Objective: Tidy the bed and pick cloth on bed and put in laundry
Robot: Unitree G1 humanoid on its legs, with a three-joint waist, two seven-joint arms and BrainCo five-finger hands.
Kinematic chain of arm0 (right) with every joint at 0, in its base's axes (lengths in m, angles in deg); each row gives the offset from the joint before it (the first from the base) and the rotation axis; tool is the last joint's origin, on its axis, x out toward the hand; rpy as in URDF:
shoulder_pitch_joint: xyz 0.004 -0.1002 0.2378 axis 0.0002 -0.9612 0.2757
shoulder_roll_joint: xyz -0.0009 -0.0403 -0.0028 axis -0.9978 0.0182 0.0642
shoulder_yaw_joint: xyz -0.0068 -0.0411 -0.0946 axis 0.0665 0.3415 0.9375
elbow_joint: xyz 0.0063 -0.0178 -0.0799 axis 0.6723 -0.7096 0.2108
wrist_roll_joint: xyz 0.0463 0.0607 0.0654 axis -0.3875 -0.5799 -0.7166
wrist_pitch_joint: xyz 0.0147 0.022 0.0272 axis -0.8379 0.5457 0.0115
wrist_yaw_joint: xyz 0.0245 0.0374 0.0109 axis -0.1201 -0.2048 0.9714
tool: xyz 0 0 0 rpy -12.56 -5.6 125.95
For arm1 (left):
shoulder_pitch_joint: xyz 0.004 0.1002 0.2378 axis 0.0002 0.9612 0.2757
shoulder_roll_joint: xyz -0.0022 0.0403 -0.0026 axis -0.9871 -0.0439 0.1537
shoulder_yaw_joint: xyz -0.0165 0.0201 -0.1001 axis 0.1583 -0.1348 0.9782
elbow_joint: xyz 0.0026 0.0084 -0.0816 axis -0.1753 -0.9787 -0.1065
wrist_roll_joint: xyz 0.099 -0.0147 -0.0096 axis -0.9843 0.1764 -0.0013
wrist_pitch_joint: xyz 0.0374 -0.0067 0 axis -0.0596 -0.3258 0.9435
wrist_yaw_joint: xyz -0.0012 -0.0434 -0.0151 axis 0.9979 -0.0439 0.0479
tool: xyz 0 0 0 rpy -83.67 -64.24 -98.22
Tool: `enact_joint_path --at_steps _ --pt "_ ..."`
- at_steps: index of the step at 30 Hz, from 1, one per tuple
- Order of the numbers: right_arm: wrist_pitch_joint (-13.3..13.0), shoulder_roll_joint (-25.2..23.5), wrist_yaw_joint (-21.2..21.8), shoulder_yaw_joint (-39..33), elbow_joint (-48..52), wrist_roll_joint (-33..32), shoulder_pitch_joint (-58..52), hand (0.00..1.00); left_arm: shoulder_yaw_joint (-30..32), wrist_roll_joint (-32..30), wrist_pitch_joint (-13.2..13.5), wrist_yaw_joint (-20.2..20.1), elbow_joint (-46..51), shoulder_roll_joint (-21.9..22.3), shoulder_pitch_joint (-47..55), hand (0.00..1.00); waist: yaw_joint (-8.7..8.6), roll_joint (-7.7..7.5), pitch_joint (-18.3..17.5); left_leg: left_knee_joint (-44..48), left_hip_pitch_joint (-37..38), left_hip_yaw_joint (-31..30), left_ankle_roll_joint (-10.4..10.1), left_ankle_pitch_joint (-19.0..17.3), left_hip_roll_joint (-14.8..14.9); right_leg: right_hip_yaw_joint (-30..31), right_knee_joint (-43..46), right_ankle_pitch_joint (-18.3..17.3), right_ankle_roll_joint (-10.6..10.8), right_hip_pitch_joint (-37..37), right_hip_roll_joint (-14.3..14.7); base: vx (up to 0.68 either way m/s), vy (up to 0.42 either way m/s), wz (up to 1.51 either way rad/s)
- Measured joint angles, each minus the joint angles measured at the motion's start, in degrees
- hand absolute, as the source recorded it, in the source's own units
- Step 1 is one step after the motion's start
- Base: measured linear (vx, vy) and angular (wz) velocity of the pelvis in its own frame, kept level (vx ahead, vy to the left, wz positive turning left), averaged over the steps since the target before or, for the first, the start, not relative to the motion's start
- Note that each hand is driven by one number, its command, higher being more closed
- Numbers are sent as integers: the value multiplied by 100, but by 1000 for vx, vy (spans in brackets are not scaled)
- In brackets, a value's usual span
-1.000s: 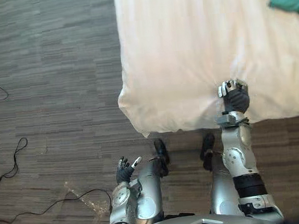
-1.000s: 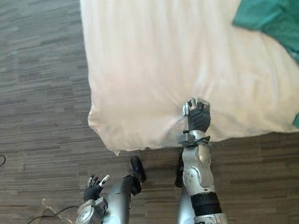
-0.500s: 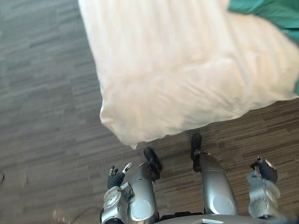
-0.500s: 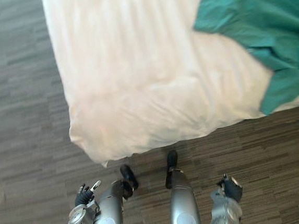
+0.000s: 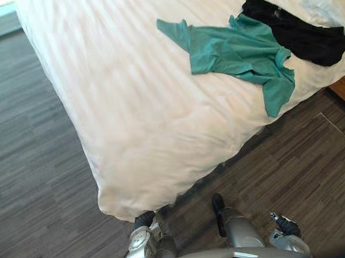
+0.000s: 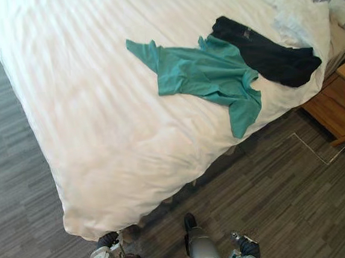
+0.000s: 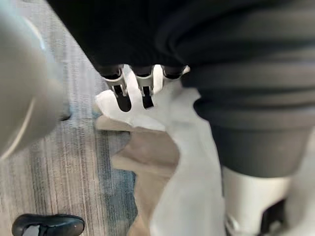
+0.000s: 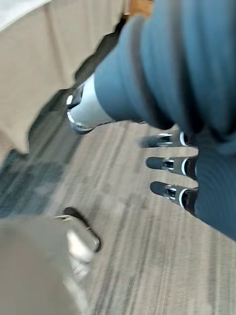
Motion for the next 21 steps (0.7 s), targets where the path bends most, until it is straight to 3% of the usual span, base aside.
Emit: enact_joint_path --at_steps 1,2,5,7,8,9,10,11,12,13,14,15,16,17,18,19,21 --pt "13 3 4 69 0 59 0 0 -1 0 0 -1 -7 0 11 0 11 24 -9 -27 38 104 39 22 10 -166 -136 161 -39 29 -4 -181 66 -88" --pt "60 11 -2 145 -5 144 0 0 -1 -10 -1 -18 -10 6 59 0 6 147 9 -140 113 460 149 80 65 -965 -118 109 -370 72 -115 -200 42 -62" --pt "59 28 -32 80 -13 298 -34 0 62 -85 -17 -29 -6 -15 169 0 7 210 -33 -322 530 994 134 109 215 -2354 1252 -847 -589 174 -426 -100 -62 -65" --pt "52 23 -37 100 -56 335 -31 0 201 -163 -83 -32 -39 -59 203 0 57 131 -119 -348 708 1283 59 152 213 -2473 1166 -860 -557 278 -354 -12 -98 -95" --pt "23 29 -42 104 -134 336 -35 0 325 -207 -117 -43 -265 -75 188 0 18 171 -215 -466 702 1320 140 228 194 -2339 868 -644 -596 275 -127 -61 -109 -141" --pt "32 103 -49 103 -326 336 21 0 341 -209 -150 -48 -454 -100 159 0 46 261 -350 -774 668 1360 408 456 191 -2069 62 -88 -510 373 228 -81 -116 -117" --pt "47 194 -52 56 -373 340 92 0 356 -212 -155 -57 -474 -91 249 0 147 418 -434 -963 643 1468 415 555 346 -2048 -37 -154 -638 384 310 -15 -213 -95" --pt "52 230 -64 -162 -431 335 201 0 349 -216 -168 -67 -489 -50 261 0 34 485 -417 -1129 672 1540 0 619 397 -2351 1231 -1057 -804 178 67 21 -204 -43" --pt "60 220 -101 -202 -586 335 176 0 243 -254 -178 -106 -418 -194 199 0 -76 246 -368 -1135 725 1544 -56 669 128 -2513 1522 -1456 -612 245 -355 20 -202 -43" --pt "72 203 -114 -191 -738 338 222 0 227 -308 -191 -134 -465 -329 180 0 -29 119 -367 -1061 714 1591 -61 666 25 -2560 1326 -1674 -662 290 -289 -15 -163 -69" --pt "69 227 -108 -151 -800 338 243 0 244 -328 -227 -131 -644 -395 149 0 19 159 -353 -972 669 1605 5 638 102 -2409 870 -1504 -744 485 -71 -98 -142 -126" --pt "73 224 -111 -118 -867 337 287 0 258 -328 -277 -125 -766 -435 178 0 38 181 -372 -1043 592 1304 225 520 -34 -2003 -29 -995 -666 748 192 -121 -113 -162" --pt "84 272 -119 -184 -956 333 426 0 307 -327 -271 -120 -766 -370 266 0 185 325 -420 -1384 555 1112 343 666 -167 -2021 -528 -747 -600 972 287 -102 -29 -153" --pt "96 275 -124 -354 -951 327 469 0 299 -332 -243 -117 -746 -325 229 0 96 454 -394 -1536 486 1260 356 1086 -30 -2745 421 -1223 -1035 845 41 -14 -6 -130" --pt "111 199 -142 -433 -1053 318 450 0 274 -335 -286 -111 -767 -456 213 0 -16 247 -444 -1522 508 1475 232 1010 -213 -3146 834 -1671 -634 921 -607 25 -76 -112" --pt "131 158 -133 -431 -1125 317 477 0 274 -337 -334 -106 -807 -551 174 0 -2 107 -417 -1405 503 1740 170 954 -183 -3102 575 -1684 -463 958 -545 17 -111 -94" --pt "136 169 -157 -463 -1127 311 367 0 282 -353 -363 -68 -889 -560 251 0 13 272 -486 -1384 510 1952 137 986 -3 -2886 -256 -1165 -543 1252 -89 -31 -140 -96"
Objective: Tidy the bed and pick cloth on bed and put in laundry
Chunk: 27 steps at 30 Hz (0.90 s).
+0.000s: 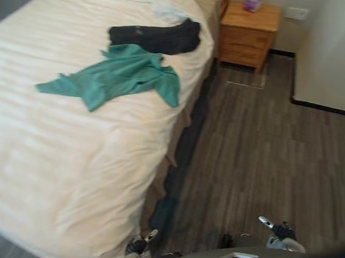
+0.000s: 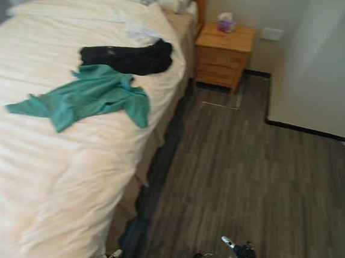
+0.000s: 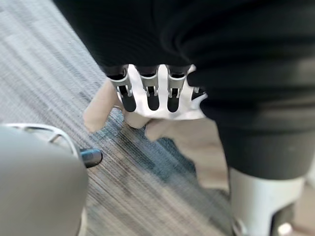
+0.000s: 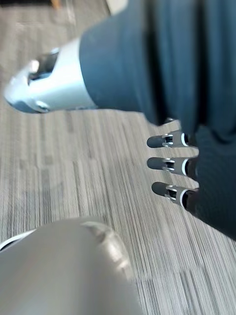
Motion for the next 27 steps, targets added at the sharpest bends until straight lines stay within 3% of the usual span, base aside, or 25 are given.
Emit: enact_joint_path --at_steps 1,5,11,16,17,19,20,21,23,26,27 --pt "24 36 -15 -84 -18 6 0 0 6 -36 -3 54 -1 7 110 0 20 66 -26 -1 67 182 -19 64 73 177 -485 323 -34 147 204 -49 -100 -103" --pt "43 61 -16 -173 -117 9 -36 0 57 -86 1 43 5 7 216 0 -3 11 -1 17 192 551 -83 187 95 564 -1628 1012 -72 588 392 -103 -37 -65" --pt "53 28 -14 -233 -114 17 -16 0 32 -72 107 -8 74 168 33 0 -19 6 58 161 318 753 -86 185 156 758 -1689 1009 -133 604 398 -136 15 -22" --pt "45 34 -11 -103 -110 25 133 0 58 26 142 -87 211 216 -5 0 7 36 333 504 344 980 -169 32 349 912 -1688 1014 -141 573 545 -105 -1 -38" --pt "44 41 -11 -55 -115 27 150 0 97 51 153 -92 251 208 -2 0 5 8 371 693 265 808 -156 39 358 982 -1686 1057 -170 553 537 -77 -44 -51" --pt "37 62 -15 20 -130 22 168 0 238 279 213 -82 281 266 -15 0 28 -53 368 1324 -276 -492 -107 13 256 1461 -1681 1278 -237 352 509 -46 -41 -80" --pt "36 122 -16 104 -208 21 244 0 269 342 253 -74 280 312 -11 0 107 -52 396 1207 -353 -1215 -85 -119 23 1723 -1682 1322 -238 232 513 -4 32 -120" --pt "40 229 -20 175 -284 17 326 0 264 443 274 -73 274 363 -16 0 157 72 437 885 -312 -1821 -37 -206 -233 1887 -1681 1339 -214 160 542 -1 69 -119" --pt "34 285 -14 148 -240 -44 303 0 229 444 259 -80 228 483 -6 0 113 305 423 352 -127 -1895 48 -204 -251 1927 -1682 1389 -162 184 708 -4 87 -70" --pt "26 169 -4 140 -183 -38 213 0 263 412 242 -102 236 524 -38 0 123 228 357 205 147 -1652 69 -331 -128 1943 -1685 1408 -156 335 789 26 80 -16" --pt "35 164 165 174 -458 -35 231 0 148 139 133 -103 -118 432 -123 0 127 177 134 153 400 -1828 31 -254 -147 1746 -1689 1270 -292 493 751 7 14 -3"
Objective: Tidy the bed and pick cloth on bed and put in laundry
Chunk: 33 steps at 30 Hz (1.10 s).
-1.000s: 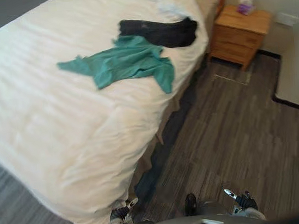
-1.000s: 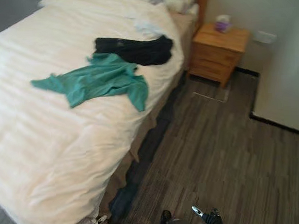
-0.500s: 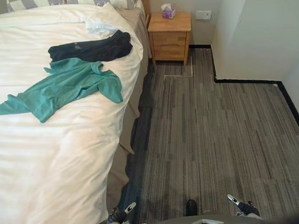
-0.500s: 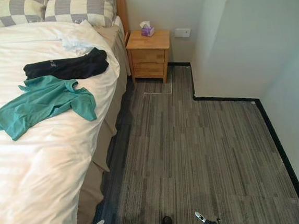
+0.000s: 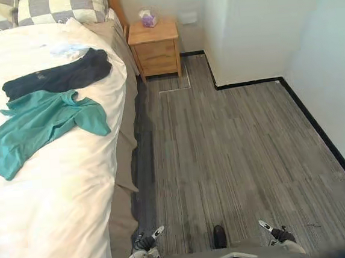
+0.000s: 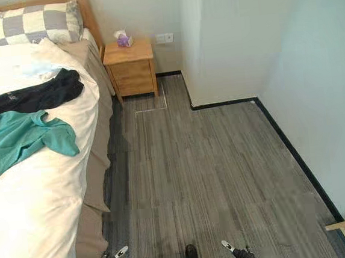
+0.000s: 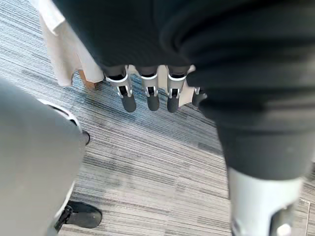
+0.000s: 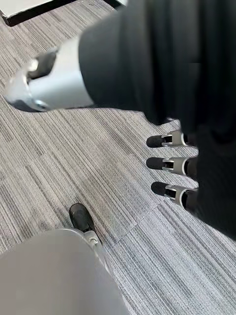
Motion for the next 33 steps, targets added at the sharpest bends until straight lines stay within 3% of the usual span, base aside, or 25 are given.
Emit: enact_joint_path --at_steps 13,14,15,16,17,18,19,20,21,23,25,27,28,30,31,33 --pt "-6 -9 -113 -32 106 15 -35 0 79 -238 47 177 148 34 11 0 35 -5 45 -67 -34 4 -4 -1 73 -362 7 -90 -8 27 -27 6 8 10" --pt "-7 -62 -153 -13 163 50 -31 0 153 -238 75 244 220 37 18 0 67 -46 107 256 -158 9 -69 -36 116 -535 36 -145 -12 83 -73 20 25 31" --pt "-11 -108 -187 48 262 56 -14 0 368 -305 104 291 423 24 14 0 66 -186 269 1337 -631 46 -190 -109 207 -693 118 -211 -51 110 -180 -12 10 38" --pt "-16 -116 -190 110 313 58 -16 0 459 -329 118 312 556 36 7 0 64 -234 367 2089 -972 44 -210 -77 302 -769 204 -291 -53 127 -223 -58 -20 39" --pt "-19 -105 -195 233 401 61 -43 0 583 -320 139 360 730 75 -3 0 59 -246 456 3162 -1474 34 -200 165 511 -934 235 -369 -65 196 -249 -72 -31 17" --pt "-10 -55 -217 398 454 92 -94 0 607 -302 167 437 928 113 -26 0 155 -221 519 4039 -1892 94 -126 657 756 -1038 155 -421 -78 345 -249 -13 -23 -12" --pt "-8 -39 -222 552 525 227 -144 0 578 -278 191 442 974 123 31 0 311 -146 499 4330 -2017 357 -95 1040 1002 -1152 250 -499 -57 491 -222 74 -40 -31" --pt "-7 66 -226 592 625 286 -130 0 535 -272 201 448 982 149 61 0 359 -95 512 4518 -2010 512 -84 1094 1132 -1427 997 -761 -99 315 -375 222 -31 -8" --pt "1 15 -228 612 674 283 -146 0 544 -205 237 436 1040 96 74 0 273 -169 582 4706 -2043 563 5 951 1141 -1417 1101 -1069 -109 339 -425 227 -36 11" --pt "6 51 -237 593 644 287 -66 0 514 -207 243 436 1023 144 75 0 313 -205 486 3984 -2033 650 12 300 919 -1273 1005 -1053 -84 314 -507 202 7 -4" --pt "11 64 -237 493 547 288 84 0 403 -209 251 431 1024 158 79 0 321 -194 490 2789 -2011 702 10 109 606 -1170 880 -1014 -22 304 -587 166 69 -24" --pt "9 71 -237 452 497 289 138 0 305 -217 250 431 1021 155 84 0 331 -170 475 1356 -1992 694 -96 384 262 -1124 793 -1019 98 313 -706 185 117 -20" --pt "9 122 -243 426 475 296 149 0 289 -223 247 428 1010 174 93 0 350 -115 452 559 -1992 666 -105 685 127 -1026 781 -1052 172 312 -741 239 166 -37" --pt "10 133 -244 446 455 329 141 0 291 -229 247 425 994 187 110 0 402 -36 436 148 -1966 677 -49 1223 85 -821 797 -1150 337 343 -777 280 187 -56" --pt "10 137 -246 452 451 401 128 0 289 -240 248 421 928 175 97 0 444 -32 404 110 -1878 731 250 1238 -32 -667 787 -1190 455 372 -866 344 192 -50" --pt "10 104 -217 470 391 510 78 0 234 -236 251 408 849 132 80 0 415 -162 293 247 -1857 888 467 984 -199 -565 735 -1174 625 391 -1077 369 187 -31"
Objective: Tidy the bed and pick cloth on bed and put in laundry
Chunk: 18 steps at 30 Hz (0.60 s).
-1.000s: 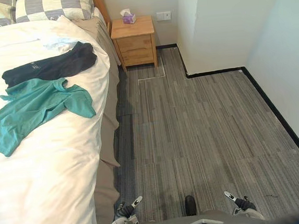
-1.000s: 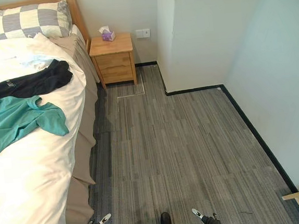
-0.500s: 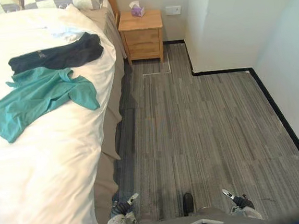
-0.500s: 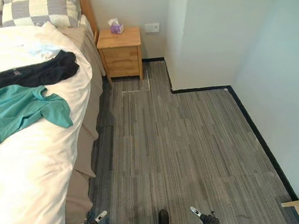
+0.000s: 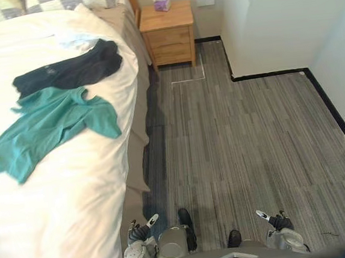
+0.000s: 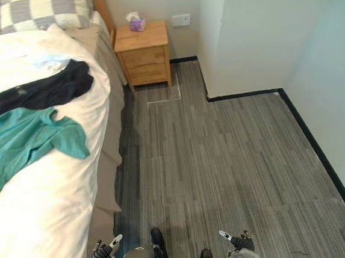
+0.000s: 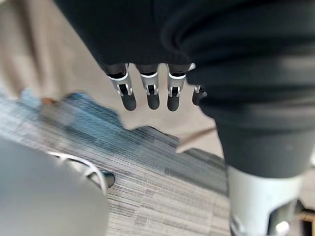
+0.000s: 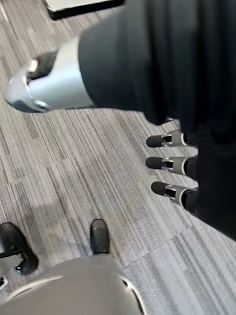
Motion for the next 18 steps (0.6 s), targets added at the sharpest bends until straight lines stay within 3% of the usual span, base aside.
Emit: enact_joint_path --at_steps 2,4,5,6,7,9,10,11,13,15,16,17,18 --pt "21 20 27 -68 -116 8 -45 0 -111 1 -6 -25 -2 -119 1 0 -4 -136 -88 58 76 119 138 -237 -231 47 125 -141 168 2 -240 427 199 -15" --pt "24 70 32 -77 -162 49 -23 0 -222 10 -25 -31 -59 -126 -4 0 -71 -122 -98 -74 296 140 108 -494 -379 185 1179 -428 401 -386 -423 374 187 -12" --pt "25 66 42 -75 -163 77 -42 0 -323 8 -49 -28 -73 -143 36 0 -145 -77 -97 -186 518 108 106 -580 -425 292 2318 -497 625 -787 -515 363 189 9" --pt "20 16 60 -95 -98 57 -56 0 -462 10 -66 -30 -75 -193 69 0 -203 -92 -76 -238 793 68 149 -647 -472 386 3456 -340 844 -1190 -624 450 177 23" --pt "20 32 55 -75 -75 67 -41 0 -536 10 -82 -29 -82 -238 90 0 -240 -110 -72 -233 918 3 176 -696 -496 399 3958 -261 908 -1325 -678 412 87 43" --pt "4 36 62 -54 -27 124 -35 0 -636 11 -121 -32 -124 -327 80 0 -370 -170 15 -184 1454 -308 241 -741 -498 282 5313 -417 599 -1660 -759 399 -16 57" --pt "-1 39 61 -60 -11 122 -34 0 -636 13 -121 -31 -143 -326 82 0 -384 -169 29 -161 1562 -373 240 -740 -467 212 5445 -522 537 -1715 -747 521 -133 57" --pt "-12 56 48 -61 36 124 -33 0 -634 18 -121 -31 -246 -322 63 0 -426 -138 40 -160 1793 -494 238 -743 -350 -36 5480 -718 240 -1878 -692 431 -156 43" --pt "-27 61 43 -62 128 122 14 0 -627 23 -120 -30 -276 -319 -7 0 -463 -42 109 -175 1962 -675 234 -745 -101 -320 4914 -886 -43 -2248 -478 464 -244 54" --pt "-34 63 40 -65 249 122 33 0 -606 27 -116 -30 -289 -305 -54 0 -481 6 190 -177 2104 -840 153 -777 142 -338 3751 -772 -62 -2537 -176 444 -313 53" --pt "-24 51 38 -49 234 130 17 0 -594 29 -109 -31 -299 -309 -27 0 -509 -86 208 -176 2239 -871 -116 -816 207 -177 2500 -179 -100 -2556 -43 506 -381 60" --pt "-22 15 45 -114 171 117 4 0 -493 24 -87 -33 -335 -360 -76 0 -560 -155 273 -178 2405 -943 -515 -972 266 -138 1762 714 -477 -2328 77 494 -368 39" --pt "-12 113 29 -157 146 142 80 0 -484 24 -109 -29 -403 -277 -148 0 -497 47 308 -225 2431 -954 -626 -1036 418 -200 1706 789 -450 -2264 224 436 -281 23"
